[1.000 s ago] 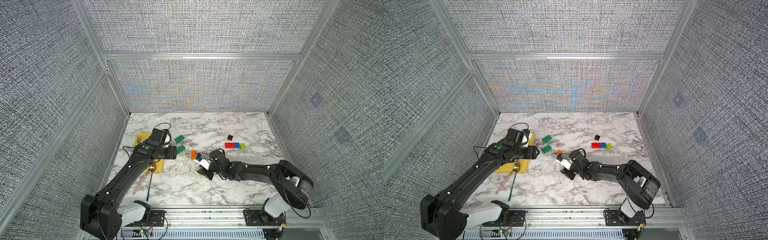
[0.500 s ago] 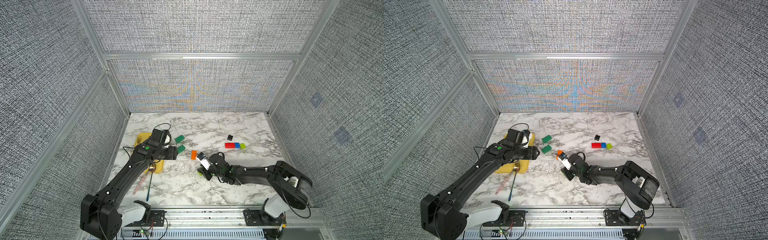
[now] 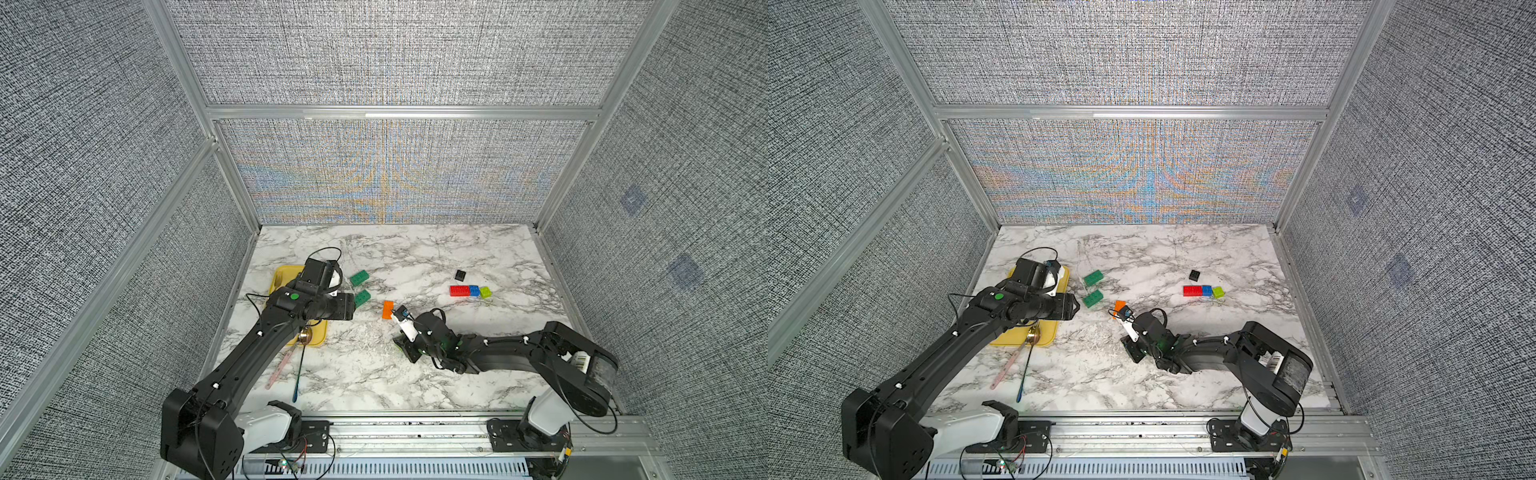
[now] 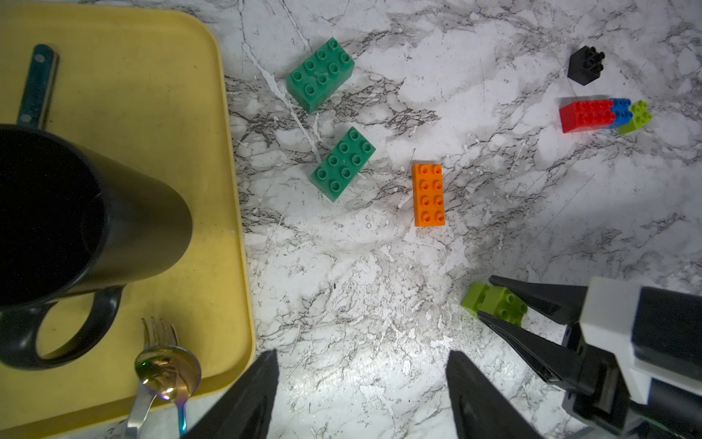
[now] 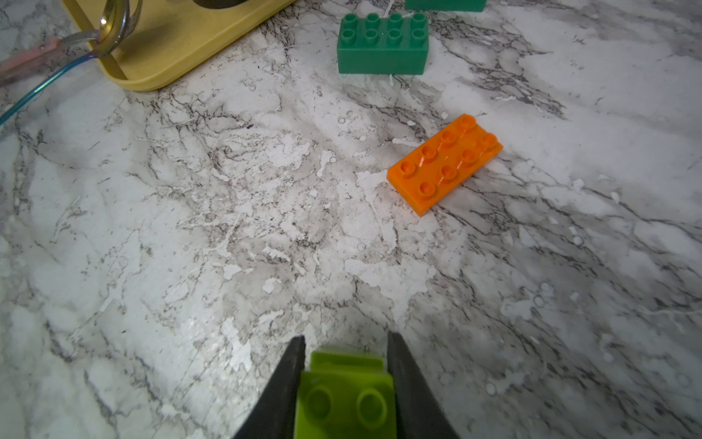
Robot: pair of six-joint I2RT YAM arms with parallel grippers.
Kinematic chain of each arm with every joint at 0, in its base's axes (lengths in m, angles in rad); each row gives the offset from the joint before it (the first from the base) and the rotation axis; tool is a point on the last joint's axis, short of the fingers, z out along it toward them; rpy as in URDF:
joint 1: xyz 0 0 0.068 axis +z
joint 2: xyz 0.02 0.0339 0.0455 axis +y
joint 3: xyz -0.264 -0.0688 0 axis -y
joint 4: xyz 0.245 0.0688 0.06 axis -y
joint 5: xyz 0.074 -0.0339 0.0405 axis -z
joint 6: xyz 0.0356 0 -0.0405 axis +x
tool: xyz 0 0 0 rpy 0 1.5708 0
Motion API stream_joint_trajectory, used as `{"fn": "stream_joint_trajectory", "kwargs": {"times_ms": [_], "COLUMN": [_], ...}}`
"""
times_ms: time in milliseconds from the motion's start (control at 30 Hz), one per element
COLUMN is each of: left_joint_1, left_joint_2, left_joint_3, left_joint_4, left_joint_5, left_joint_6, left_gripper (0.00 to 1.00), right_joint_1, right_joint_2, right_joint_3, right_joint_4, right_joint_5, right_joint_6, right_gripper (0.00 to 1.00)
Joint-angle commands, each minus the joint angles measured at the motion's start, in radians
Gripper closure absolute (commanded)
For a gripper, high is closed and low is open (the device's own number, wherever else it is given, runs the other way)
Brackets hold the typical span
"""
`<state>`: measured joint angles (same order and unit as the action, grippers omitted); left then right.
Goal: Assemble a carrot with lego
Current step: Assemble the lego brick with the lego brick.
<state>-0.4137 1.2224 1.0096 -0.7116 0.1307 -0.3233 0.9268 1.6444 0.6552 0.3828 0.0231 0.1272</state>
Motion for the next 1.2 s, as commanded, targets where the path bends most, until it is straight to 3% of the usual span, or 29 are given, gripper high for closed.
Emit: {"fn": "stream_joint_trajectory", "kwargs": {"times_ms": [0, 733, 1167], "left_joint_1": [0.002, 0.002, 0.002], "left_joint_2": [-0.001, -0.001, 0.009], "left_joint_3": [0.0, 0.0, 0.006], "left_joint_4": [0.004, 0.007, 0.007], "left_joint_5": [0.004, 0.005, 0.007], "left_joint_6": [-0.002, -0.005, -0.006], "left_gripper": [0.26, 0.26, 0.27], "right_joint_1": [0.006, 0.055, 0.068], "right_joint_2": [0.009, -0.005, 0.058], "right_joint_3": [0.003, -0.111, -0.154], "right_joint_4": [-0.002, 0.033, -0.024], "right_joint_5": [0.032, 0.133, 0.111], "right_joint_6": [0.03, 0.109, 0.13], "right_gripper": [0.76, 0.77, 0.77]}}
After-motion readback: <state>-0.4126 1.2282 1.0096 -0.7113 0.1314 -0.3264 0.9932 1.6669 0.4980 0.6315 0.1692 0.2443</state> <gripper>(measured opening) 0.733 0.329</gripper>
